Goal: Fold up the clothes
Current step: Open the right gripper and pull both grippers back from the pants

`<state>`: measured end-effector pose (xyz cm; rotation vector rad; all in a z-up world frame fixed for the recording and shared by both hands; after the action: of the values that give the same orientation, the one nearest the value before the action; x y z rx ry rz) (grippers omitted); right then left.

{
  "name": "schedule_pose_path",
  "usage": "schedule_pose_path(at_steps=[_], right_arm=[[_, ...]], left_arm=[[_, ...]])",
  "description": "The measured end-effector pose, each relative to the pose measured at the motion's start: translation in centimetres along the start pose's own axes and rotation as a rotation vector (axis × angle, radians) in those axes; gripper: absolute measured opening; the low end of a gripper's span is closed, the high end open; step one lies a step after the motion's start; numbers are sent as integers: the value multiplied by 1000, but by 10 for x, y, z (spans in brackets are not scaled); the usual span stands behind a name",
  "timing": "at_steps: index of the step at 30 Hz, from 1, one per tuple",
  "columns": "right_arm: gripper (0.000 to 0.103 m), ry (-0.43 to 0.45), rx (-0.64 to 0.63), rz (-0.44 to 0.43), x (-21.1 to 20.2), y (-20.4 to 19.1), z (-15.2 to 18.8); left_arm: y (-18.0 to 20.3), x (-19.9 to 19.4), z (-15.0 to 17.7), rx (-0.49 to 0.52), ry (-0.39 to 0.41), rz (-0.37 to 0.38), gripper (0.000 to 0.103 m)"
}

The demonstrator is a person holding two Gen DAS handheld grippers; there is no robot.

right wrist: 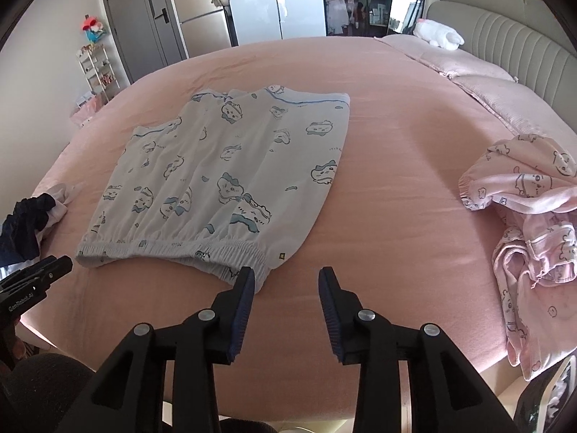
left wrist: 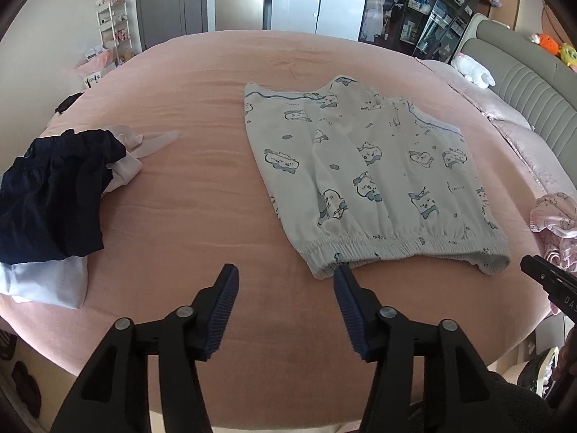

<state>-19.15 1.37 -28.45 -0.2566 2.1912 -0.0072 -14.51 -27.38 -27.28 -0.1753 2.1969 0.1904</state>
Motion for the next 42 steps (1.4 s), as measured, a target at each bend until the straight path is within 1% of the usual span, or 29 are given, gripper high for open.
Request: schedule_pose_path(at_steps=[1, 2, 7, 11, 15, 18, 19, 20, 21, 22, 23, 26, 29, 30, 31, 33, 36, 39, 42], right_arm=[[38, -1, 4, 4, -2, 1, 0], [39, 0, 7, 10, -4, 2, 0], [39, 33, 22, 13, -24, 6, 0], [39, 49, 36, 7, -38, 8, -1], [39, 50, 42, 1, -46, 9, -5], [39, 43, 50, -1, -47, 13, -11], [41, 34, 55, -1, -47, 15, -13], [50, 26, 57, -1, -46, 17, -16], [65, 21, 58, -2, -45, 19, -20], [69, 15, 58, -3, -44, 21, -24], [71, 10, 58, -4, -43, 24, -28], [72, -6, 59, -8, -40, 31, -40], [76, -31, 54, -10, -35, 37, -55], [76, -42, 52, -11, -33, 38, -61], [76, -55, 50, -16, -32, 39, -67], [76, -70, 40, -26, -30, 39, -78], [79, -77, 5, -23, -28, 37, -95], [81, -87, -20, -28, -23, 34, -111], [83, -111, -34, -39, -13, 32, -124]], left_arm=[[-1, -3, -1, -9, 4, 1, 66], [-1, -7, -2, -13, 10, 5, 68], [3, -29, -8, 3, 61, -22, 68], [8, -44, -17, 13, 77, -23, 69], [18, -58, -28, 47, 102, -29, 69], [25, -64, -38, 62, 103, -28, 69], [28, -66, -41, 65, 98, -28, 69], [32, -67, -43, 69, 94, -27, 70], [36, -68, -46, 74, 96, -22, 73], [41, -69, -48, 82, 99, -13, 80], [47, -69, -51, 93, 101, -8, 83], [63, -65, -59, 119, 98, -21, 84], [80, -57, -69, 134, 100, -22, 86], [85, -54, -72, 139, 98, -18, 89], [90, -50, -76, 141, 94, -18, 96], [100, -42, -84, 144, 85, -11, 103], [114, -31, -94, 134, 69, 30, 103], [126, -20, -102, 143, 47, 48, 103], [139, -8, -106, 171, -1, 56, 103]])
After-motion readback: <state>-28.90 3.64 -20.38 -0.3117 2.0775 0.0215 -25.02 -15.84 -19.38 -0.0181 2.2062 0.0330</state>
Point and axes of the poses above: each gripper's, at about its wrist camera, not at the fingertips, and x roughly the way its jaws point, y to its right, z to its underside, the point moved 2 cm from there along x, roughly the way its jaws point
